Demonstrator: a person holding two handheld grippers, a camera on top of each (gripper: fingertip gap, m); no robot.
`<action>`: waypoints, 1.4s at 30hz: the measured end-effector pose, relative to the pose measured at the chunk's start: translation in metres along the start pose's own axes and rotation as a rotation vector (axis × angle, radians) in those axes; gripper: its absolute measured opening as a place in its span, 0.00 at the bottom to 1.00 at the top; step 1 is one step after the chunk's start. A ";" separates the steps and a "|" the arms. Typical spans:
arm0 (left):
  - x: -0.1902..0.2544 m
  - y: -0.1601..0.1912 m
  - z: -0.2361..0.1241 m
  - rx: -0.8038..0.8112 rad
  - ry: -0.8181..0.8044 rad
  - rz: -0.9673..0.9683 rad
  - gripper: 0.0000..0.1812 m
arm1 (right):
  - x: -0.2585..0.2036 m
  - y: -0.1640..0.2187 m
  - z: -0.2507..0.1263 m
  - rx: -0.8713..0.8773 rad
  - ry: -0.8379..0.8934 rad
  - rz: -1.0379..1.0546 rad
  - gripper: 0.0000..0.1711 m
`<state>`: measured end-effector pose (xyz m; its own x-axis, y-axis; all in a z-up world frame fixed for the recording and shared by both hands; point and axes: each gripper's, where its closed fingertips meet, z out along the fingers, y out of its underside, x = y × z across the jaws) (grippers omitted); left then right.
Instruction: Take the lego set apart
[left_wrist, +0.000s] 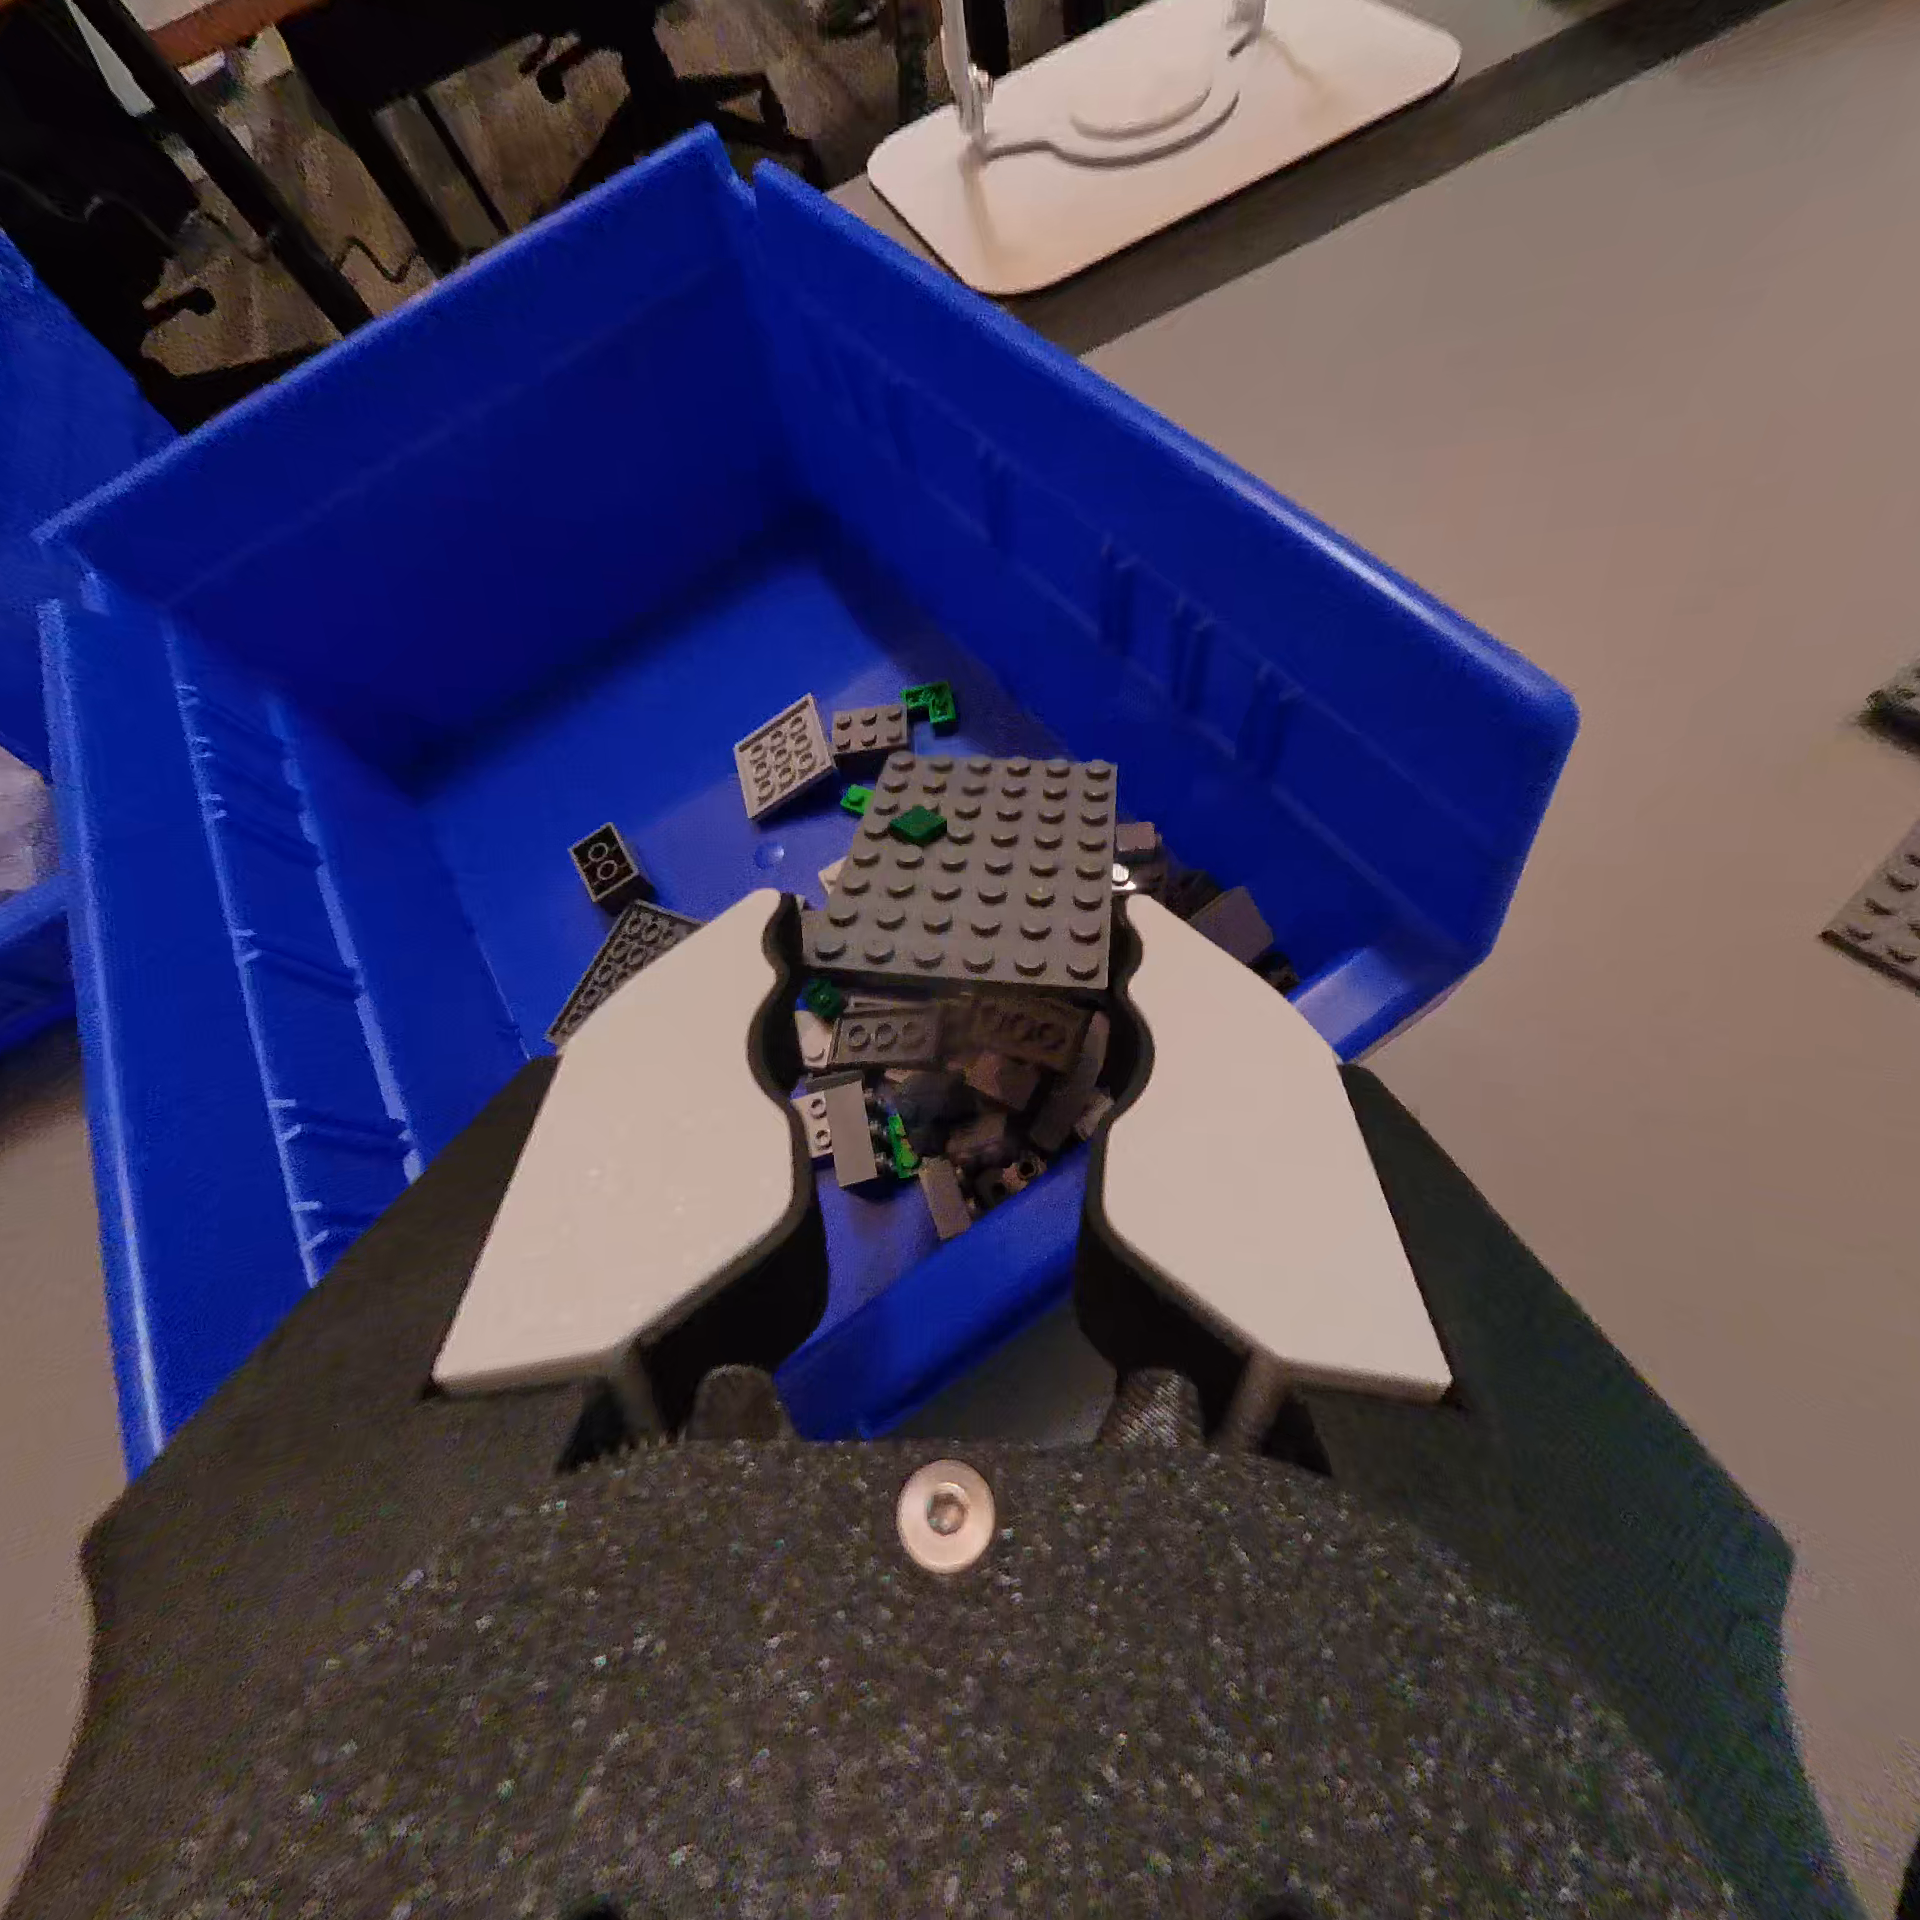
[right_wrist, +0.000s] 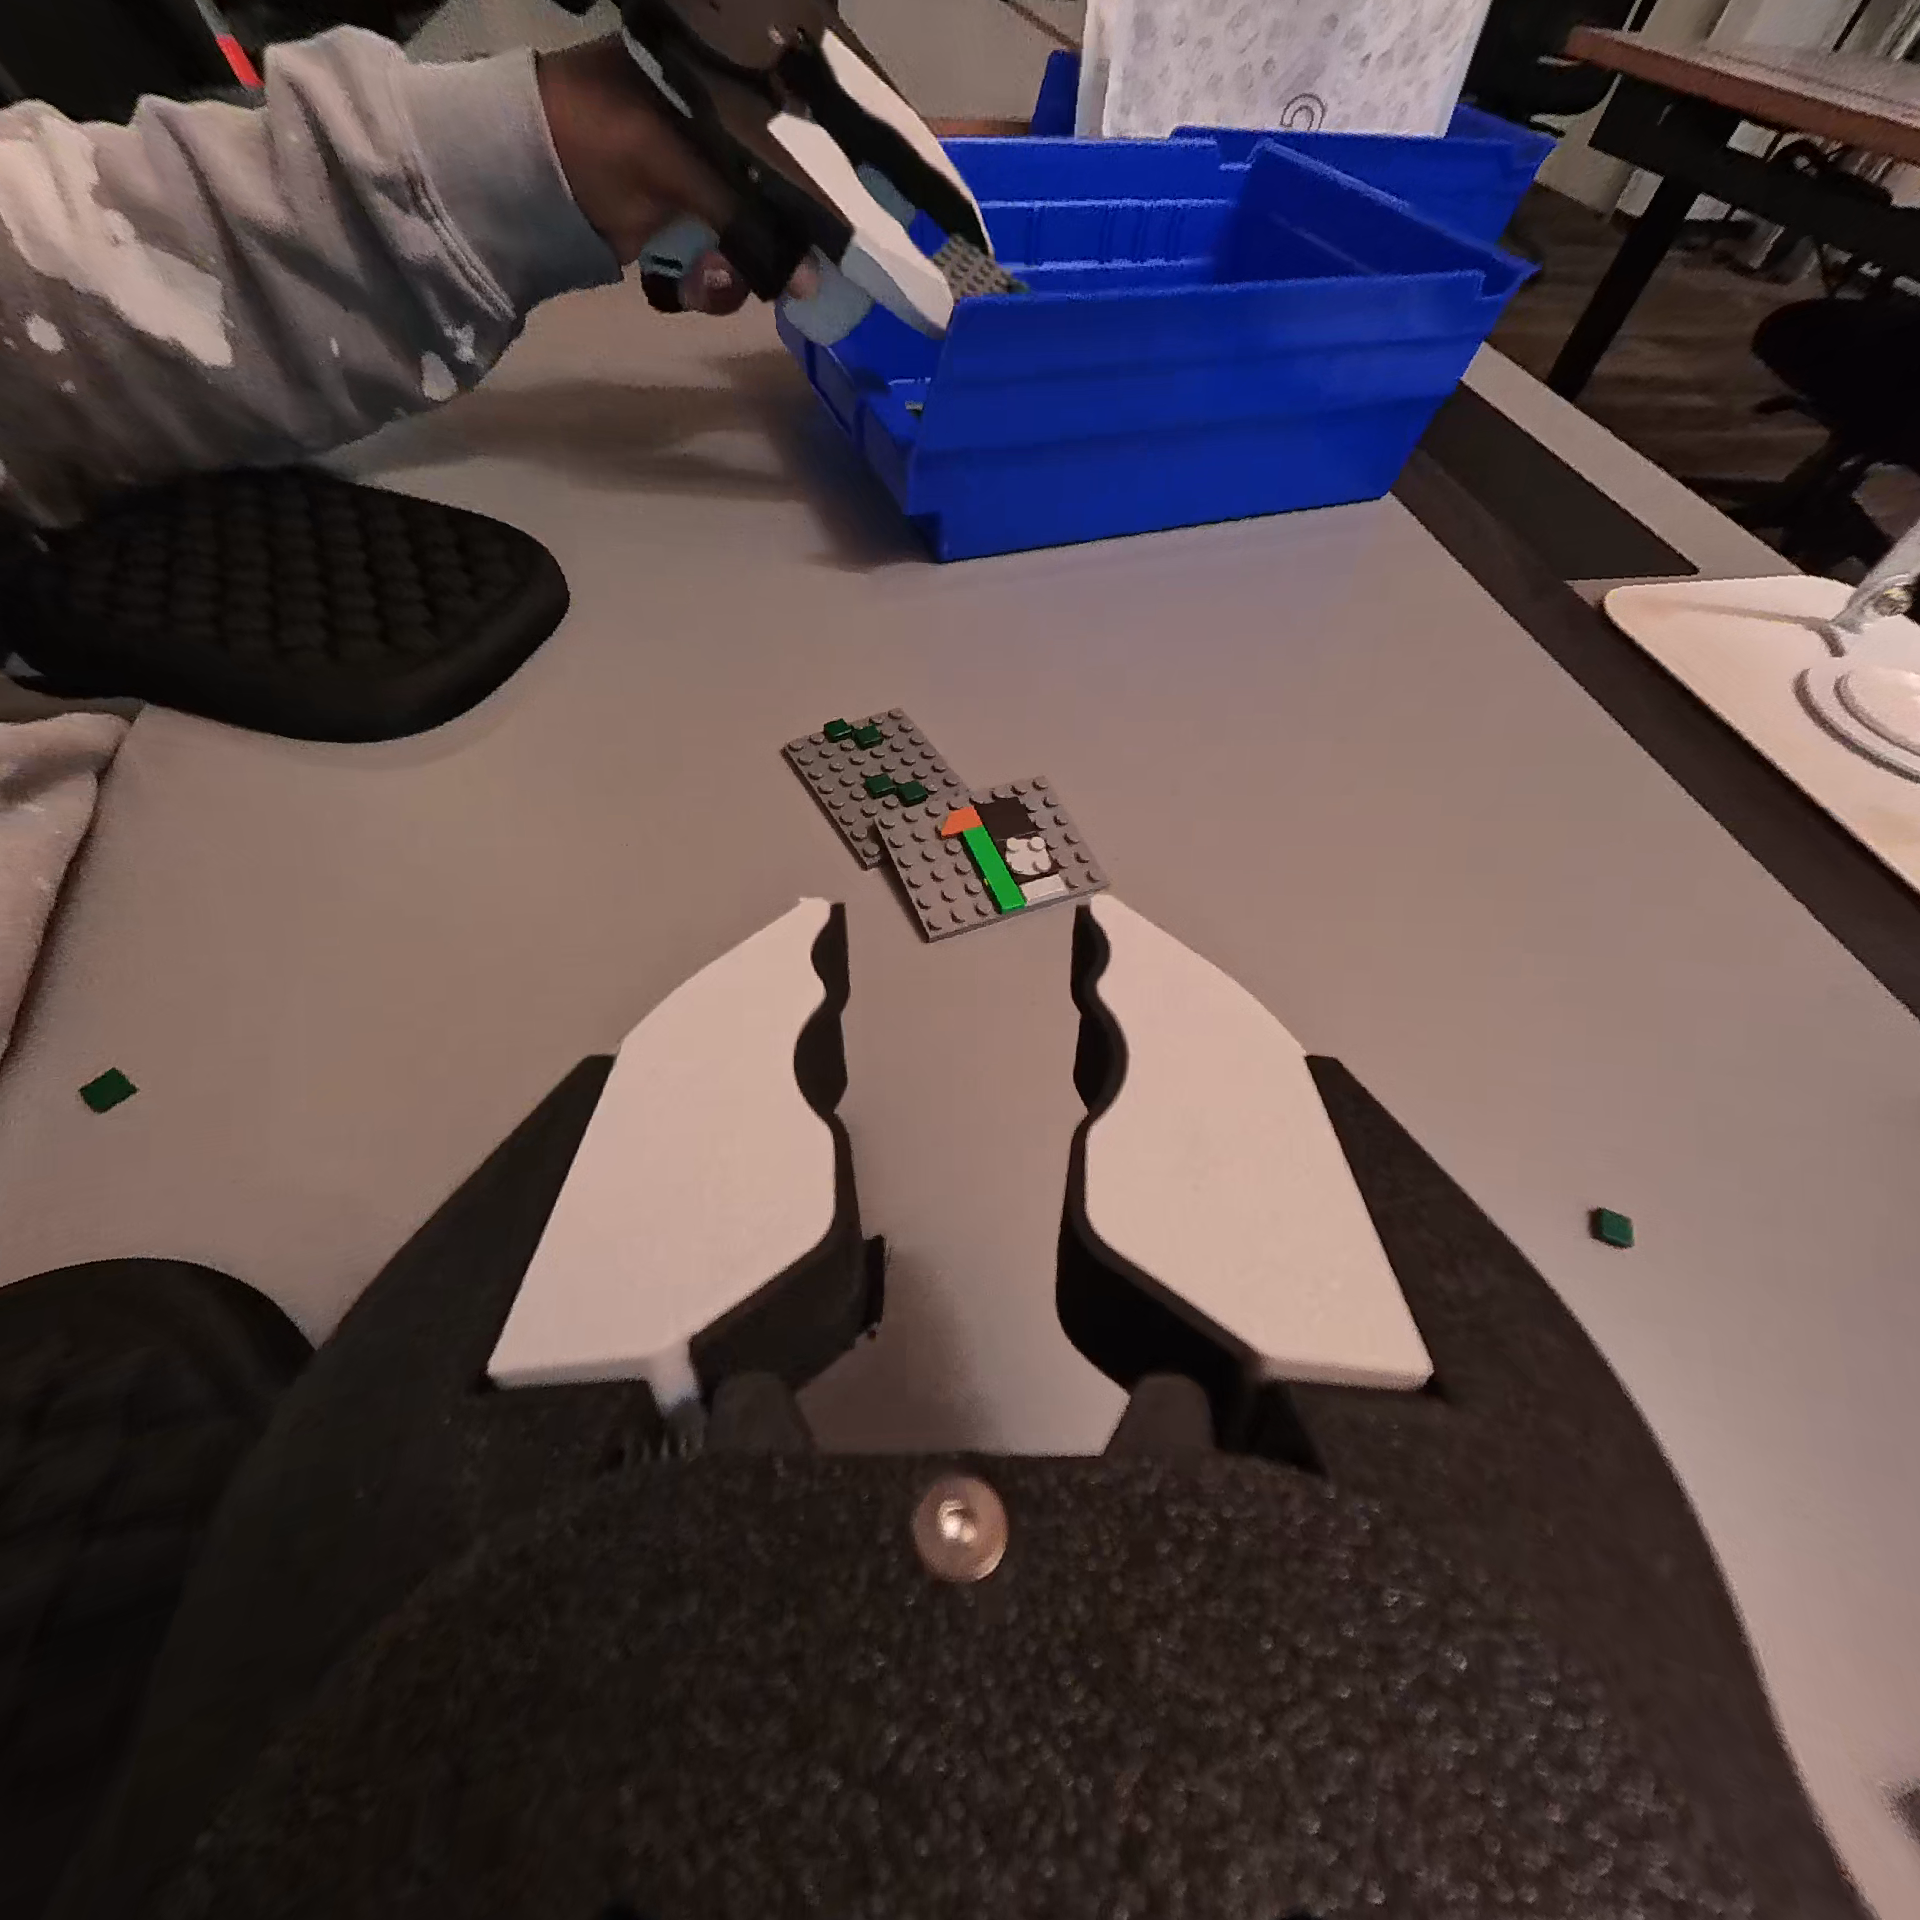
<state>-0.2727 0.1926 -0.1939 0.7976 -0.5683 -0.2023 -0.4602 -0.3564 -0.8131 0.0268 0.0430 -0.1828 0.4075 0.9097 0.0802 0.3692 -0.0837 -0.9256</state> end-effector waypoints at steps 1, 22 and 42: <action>0.000 0.001 0.002 -0.009 -0.003 0.009 0.31 | -0.001 0.001 0.001 -0.005 0.000 -0.006 0.24; 0.007 -0.035 -0.017 0.147 -0.005 -0.053 0.31 | 0.003 0.019 0.005 -0.077 0.002 -0.001 0.22; 0.260 -0.024 0.035 -0.076 0.683 0.310 0.49 | -0.009 0.029 0.021 -0.137 -0.023 -0.029 0.21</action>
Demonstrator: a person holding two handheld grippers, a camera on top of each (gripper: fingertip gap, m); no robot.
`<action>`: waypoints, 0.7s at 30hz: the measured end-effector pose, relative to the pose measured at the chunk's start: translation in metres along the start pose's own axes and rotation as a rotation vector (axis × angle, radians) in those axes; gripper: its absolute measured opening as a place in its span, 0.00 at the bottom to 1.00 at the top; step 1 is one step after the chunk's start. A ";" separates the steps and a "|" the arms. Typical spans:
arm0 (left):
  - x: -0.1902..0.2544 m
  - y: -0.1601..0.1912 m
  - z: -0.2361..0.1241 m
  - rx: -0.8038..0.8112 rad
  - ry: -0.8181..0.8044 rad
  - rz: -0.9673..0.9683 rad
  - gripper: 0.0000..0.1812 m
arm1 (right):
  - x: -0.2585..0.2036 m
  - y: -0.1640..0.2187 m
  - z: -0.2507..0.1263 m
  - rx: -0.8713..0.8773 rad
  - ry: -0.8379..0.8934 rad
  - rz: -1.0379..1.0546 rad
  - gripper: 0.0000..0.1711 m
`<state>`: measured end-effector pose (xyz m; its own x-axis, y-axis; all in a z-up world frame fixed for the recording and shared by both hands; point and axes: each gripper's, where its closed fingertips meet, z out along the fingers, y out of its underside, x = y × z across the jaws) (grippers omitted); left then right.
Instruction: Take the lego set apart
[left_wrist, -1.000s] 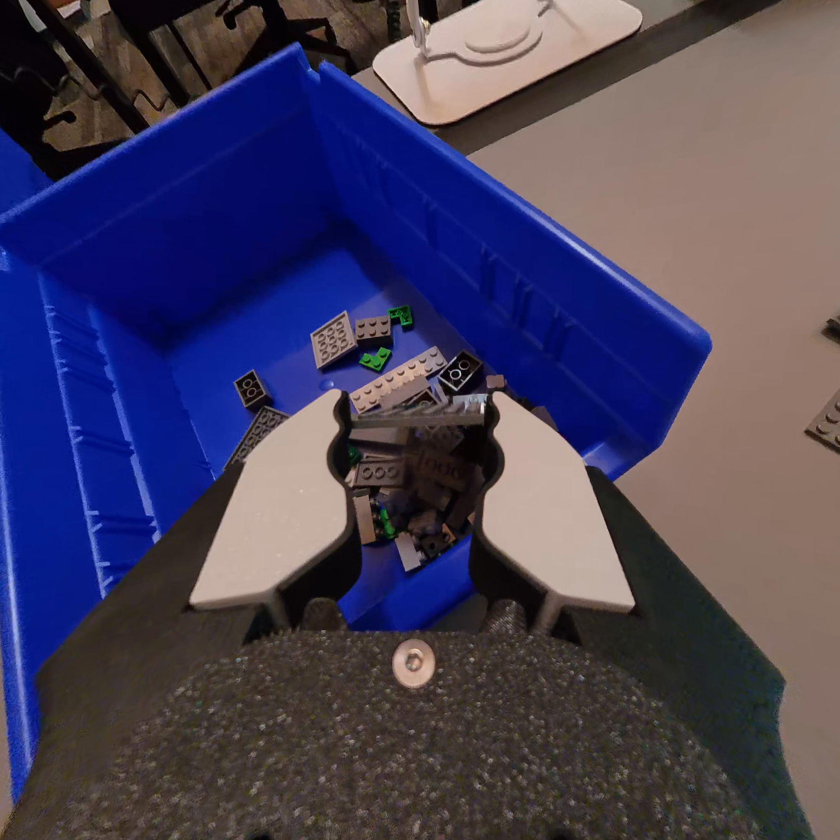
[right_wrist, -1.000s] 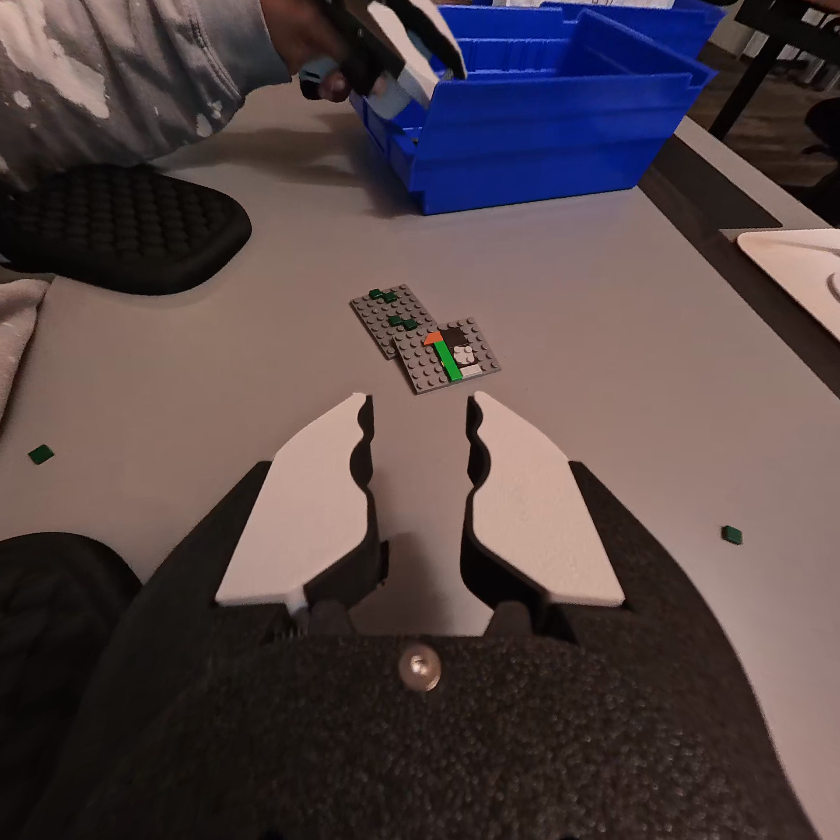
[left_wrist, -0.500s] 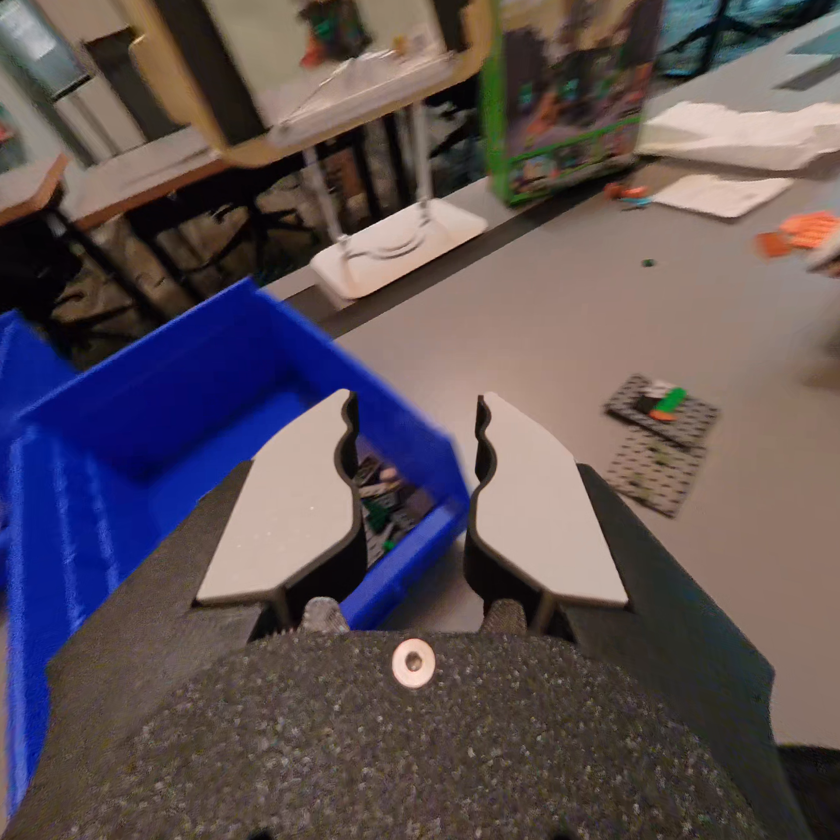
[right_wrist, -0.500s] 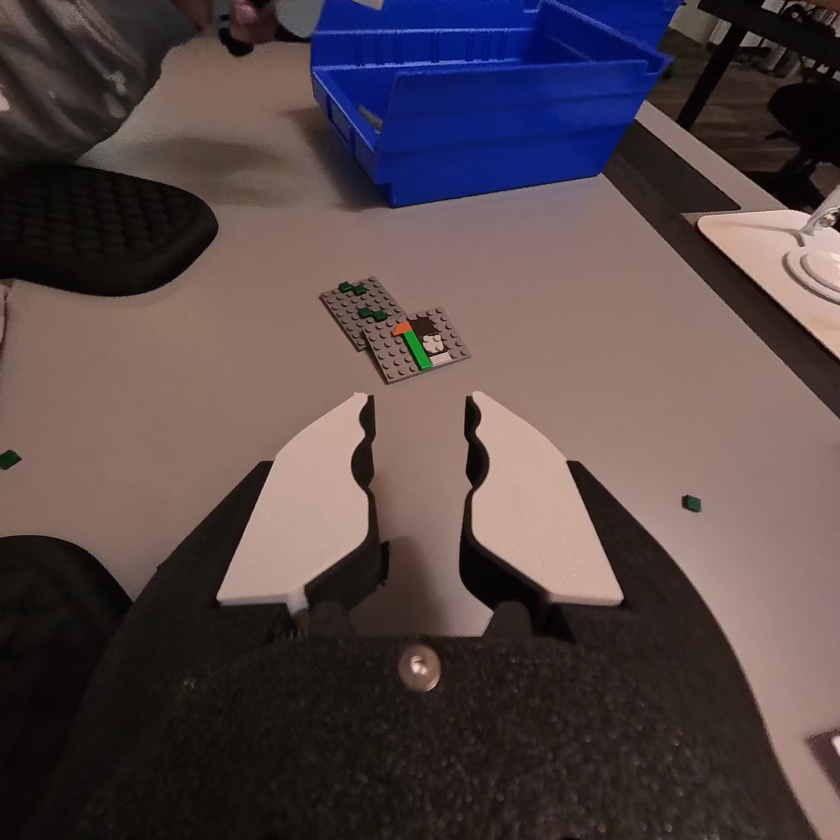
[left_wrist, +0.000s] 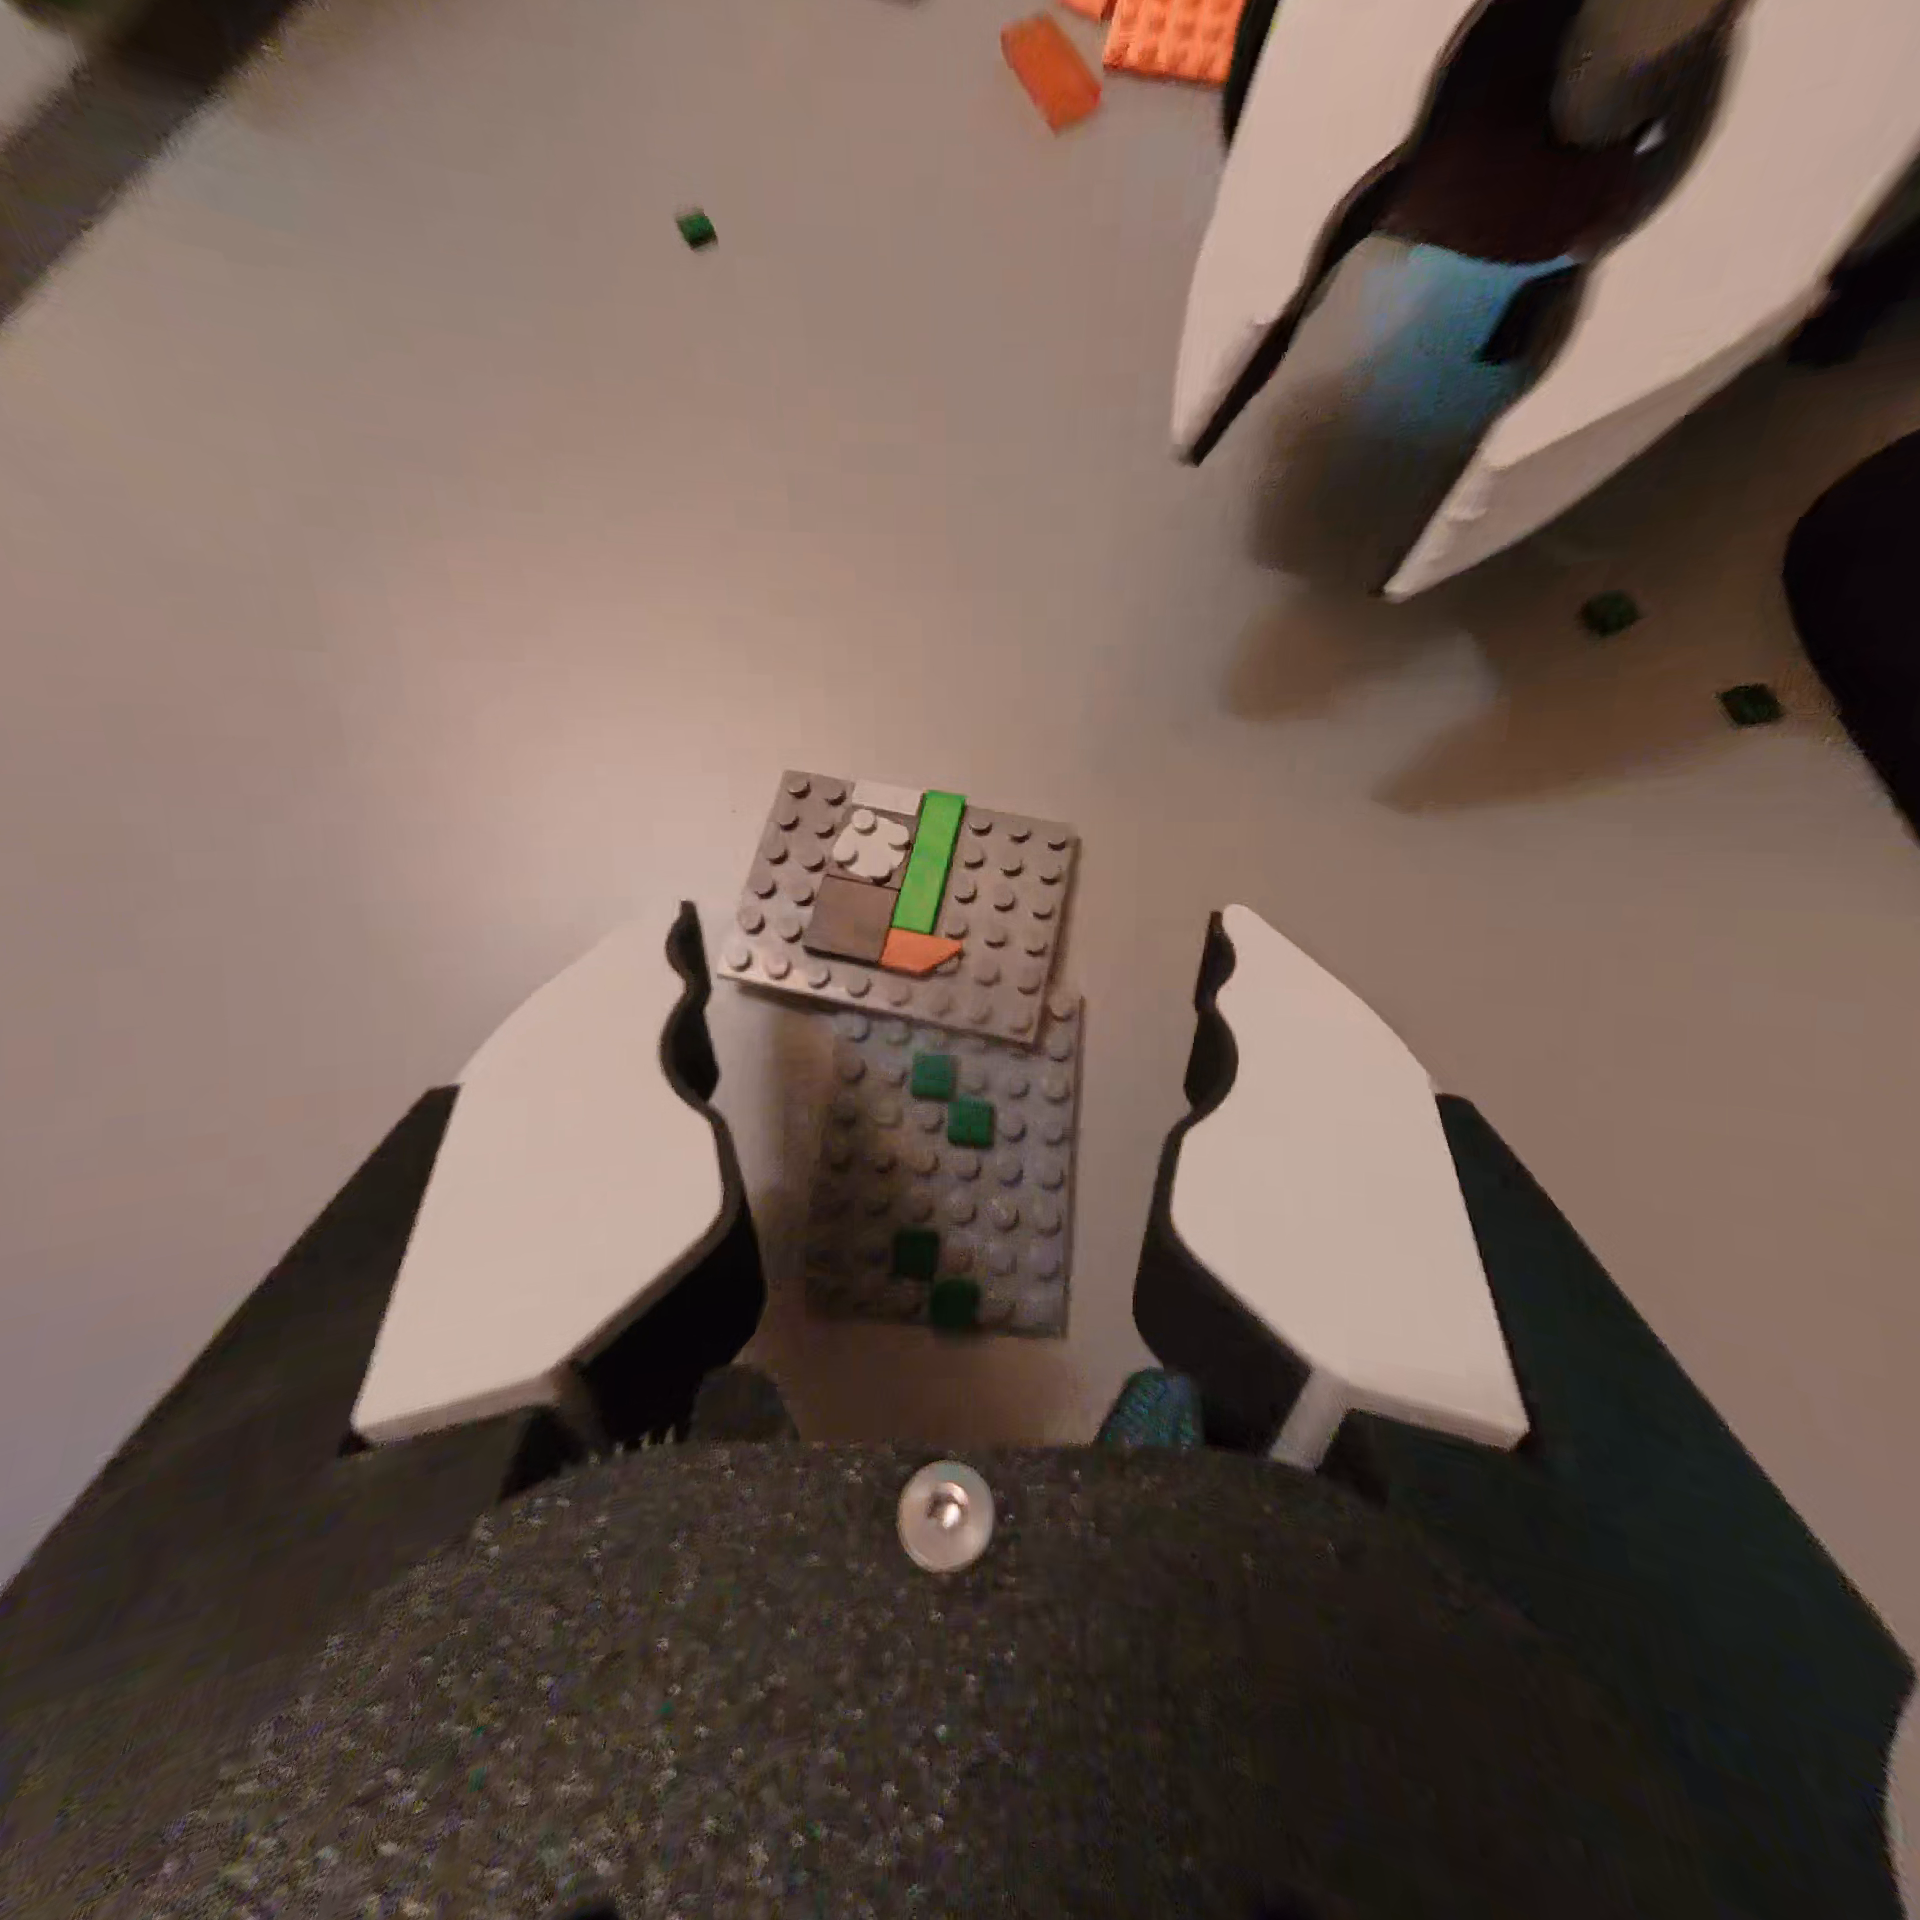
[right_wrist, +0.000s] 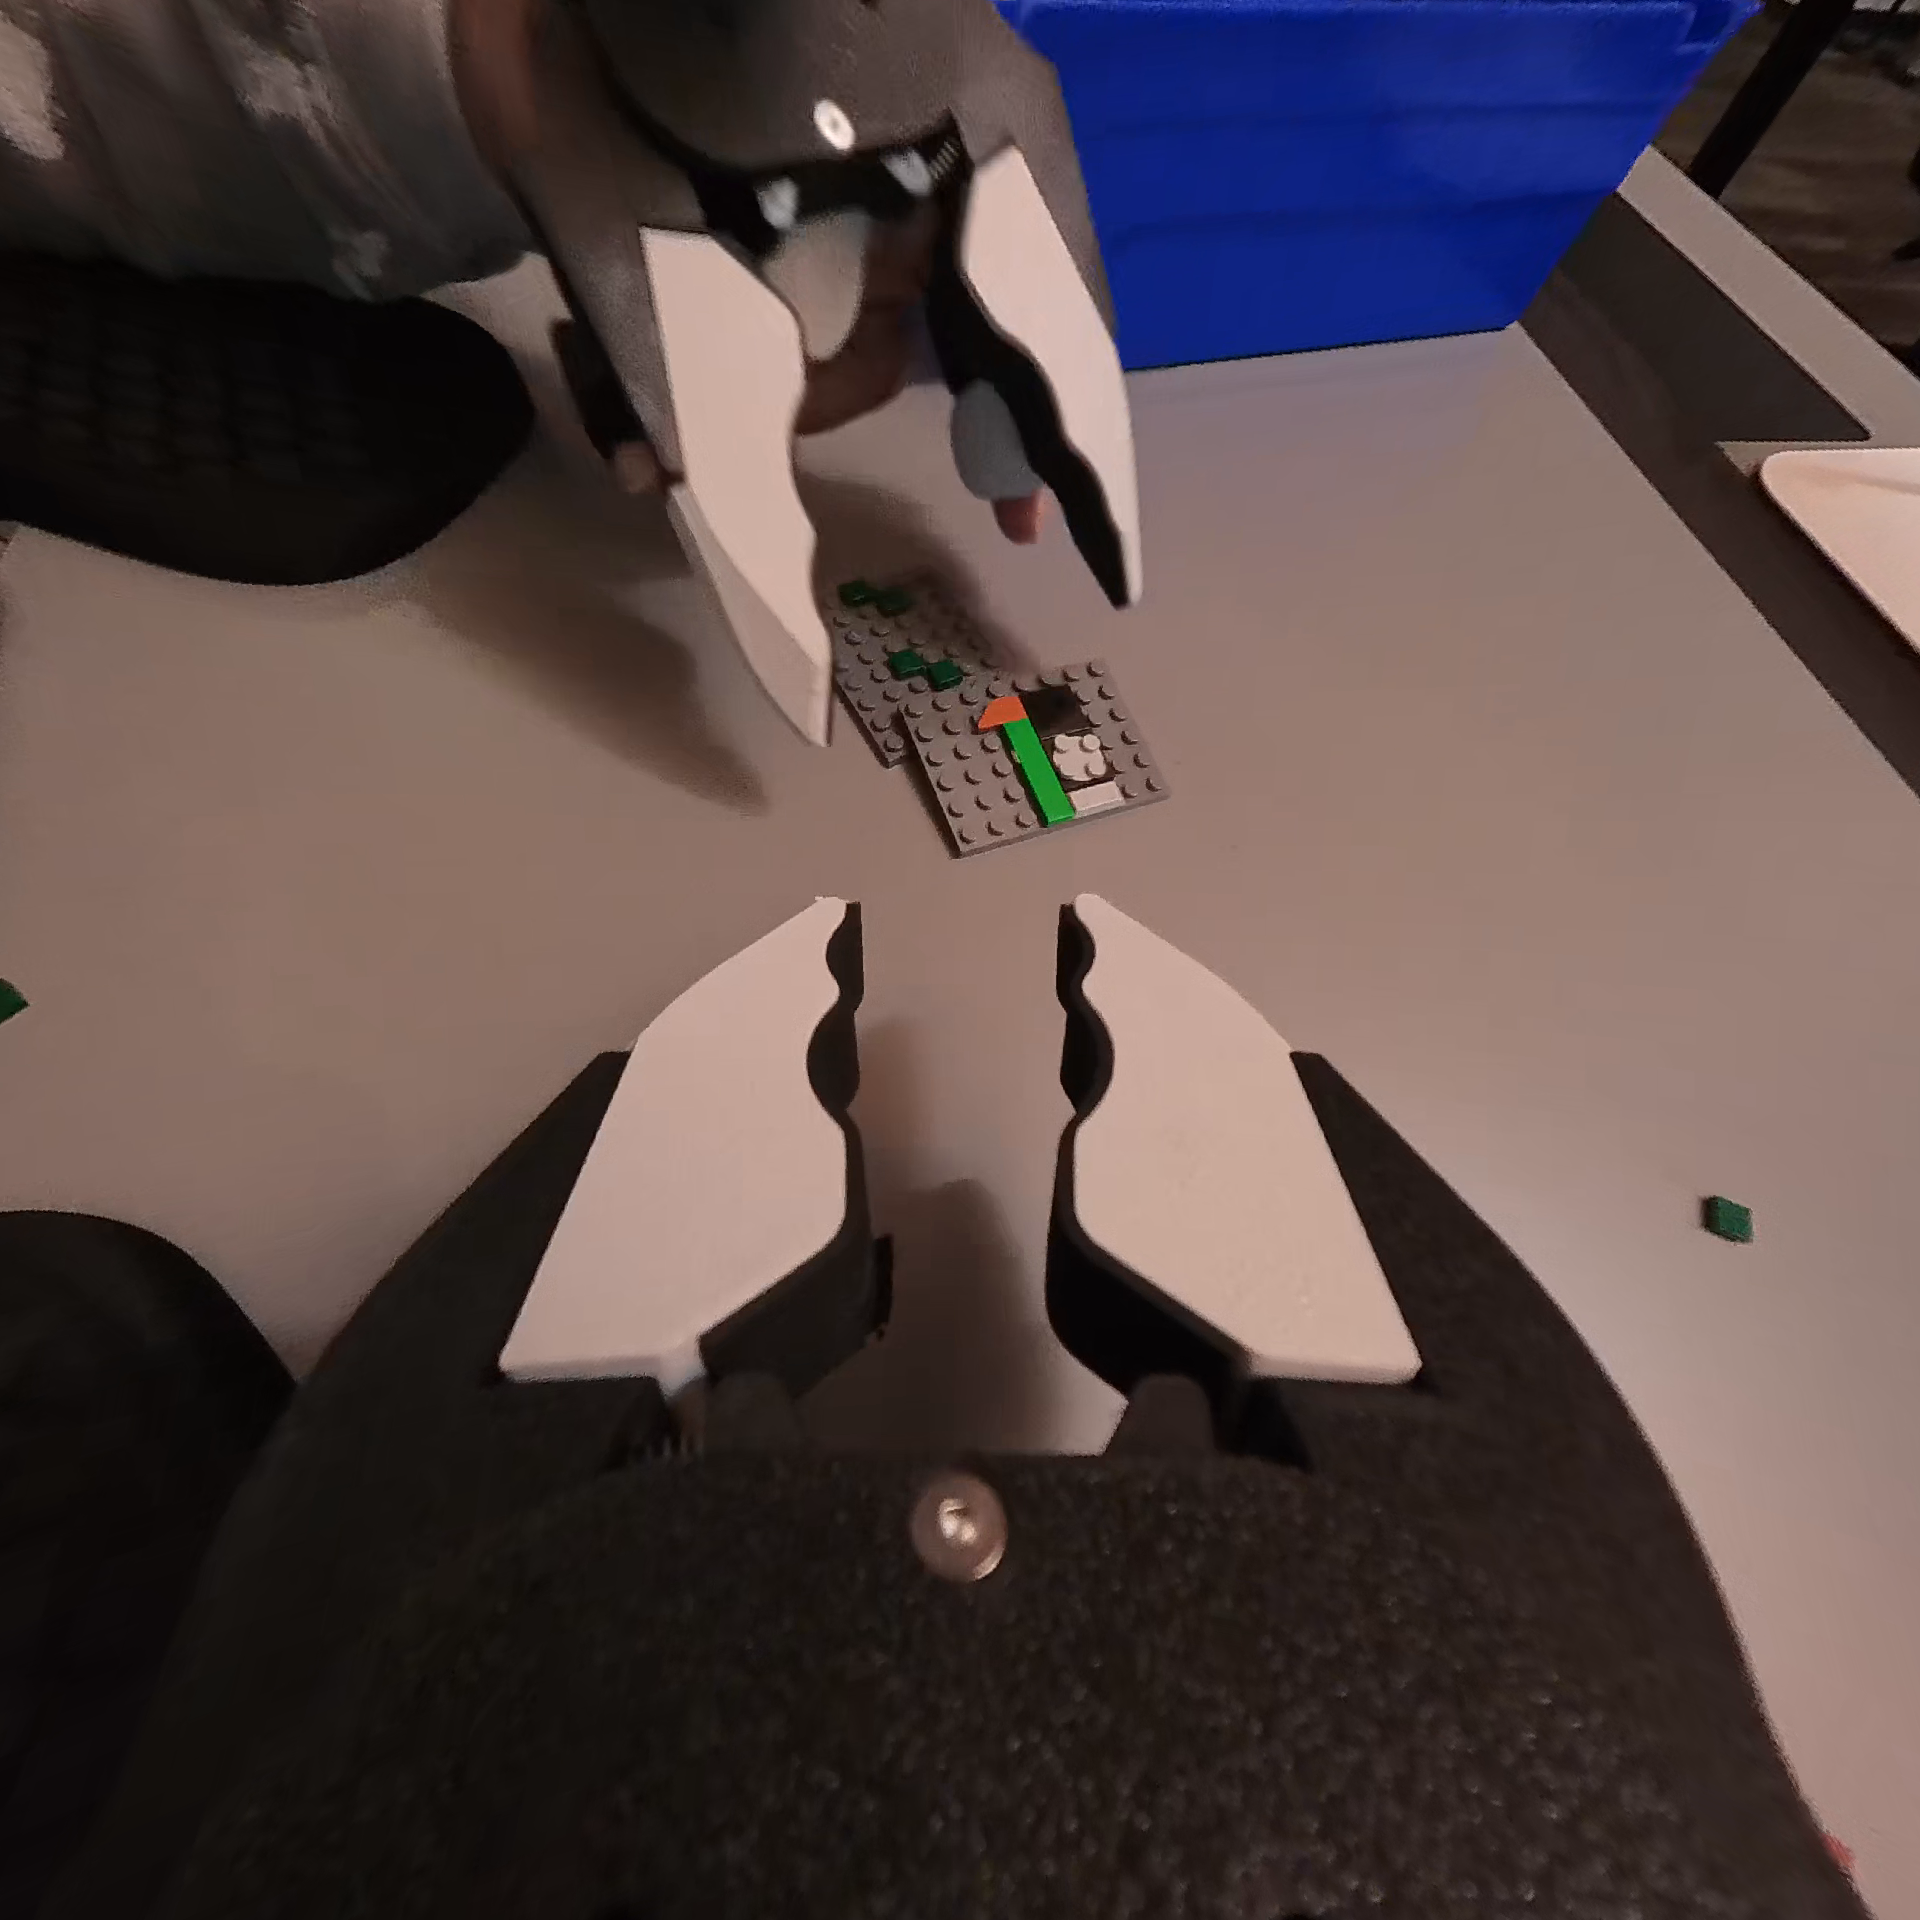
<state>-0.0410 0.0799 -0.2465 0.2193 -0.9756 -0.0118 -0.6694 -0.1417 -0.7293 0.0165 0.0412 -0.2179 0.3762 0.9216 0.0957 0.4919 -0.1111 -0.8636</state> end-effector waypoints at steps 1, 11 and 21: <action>-0.003 0.003 0.006 -0.033 -0.003 0.012 0.50 | 0.000 0.000 0.000 -0.001 -0.001 0.000 0.21; -0.003 0.013 0.018 -0.129 0.019 0.058 0.37 | 0.000 0.002 0.004 0.010 -0.010 0.041 0.20; 0.024 -0.038 -0.015 0.076 -0.235 0.396 0.37 | -0.010 -0.018 0.014 0.084 -0.105 0.342 0.23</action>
